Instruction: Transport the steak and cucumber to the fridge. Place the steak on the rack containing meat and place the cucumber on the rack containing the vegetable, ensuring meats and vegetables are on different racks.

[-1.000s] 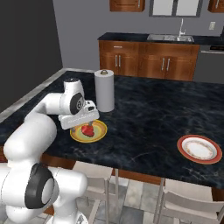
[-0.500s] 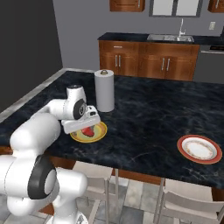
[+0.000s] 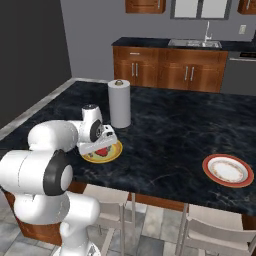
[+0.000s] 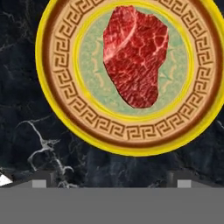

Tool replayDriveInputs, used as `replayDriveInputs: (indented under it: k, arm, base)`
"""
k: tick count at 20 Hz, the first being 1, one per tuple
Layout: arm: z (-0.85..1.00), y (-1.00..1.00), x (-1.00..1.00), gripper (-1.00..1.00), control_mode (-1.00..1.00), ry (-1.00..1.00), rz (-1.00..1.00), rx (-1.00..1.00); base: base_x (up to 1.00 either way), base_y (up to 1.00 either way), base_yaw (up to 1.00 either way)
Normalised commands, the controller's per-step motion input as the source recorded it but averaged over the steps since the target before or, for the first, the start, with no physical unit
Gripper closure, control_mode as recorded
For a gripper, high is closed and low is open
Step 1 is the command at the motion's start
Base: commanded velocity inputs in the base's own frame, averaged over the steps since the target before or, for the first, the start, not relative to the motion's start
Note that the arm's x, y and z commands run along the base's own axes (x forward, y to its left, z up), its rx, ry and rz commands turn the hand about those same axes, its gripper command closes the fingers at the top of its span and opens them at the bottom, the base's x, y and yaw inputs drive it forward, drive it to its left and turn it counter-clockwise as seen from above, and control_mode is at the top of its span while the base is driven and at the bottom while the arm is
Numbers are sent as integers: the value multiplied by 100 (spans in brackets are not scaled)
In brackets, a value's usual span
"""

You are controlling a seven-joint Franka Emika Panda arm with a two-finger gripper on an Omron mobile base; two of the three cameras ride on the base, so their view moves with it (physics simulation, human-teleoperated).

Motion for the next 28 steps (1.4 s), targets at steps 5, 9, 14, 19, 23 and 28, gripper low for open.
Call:
replayDriveInputs:
  k: [5, 9, 14, 19, 23, 28]
  arm:
    - [-22, 8, 58, -100, -100, 1, 0, 1]
    - [-26, 6, 46, -100, -100, 0, 1, 2]
    - [-30, 0, 38, -100, -100, 0, 2, 4]
    - [-38, 0, 19, -100, -100, 0, 2, 5]
    - [-46, 0, 10, -100, -100, 0, 0, 4]
    - [-46, 14, 0, -100, -100, 0, 0, 2]
  base:
    - [0, 0, 0]
    - [0, 0, 0]
    - [0, 0, 0]
    - [0, 0, 0]
    - [0, 0, 0]
    - [0, 0, 0]
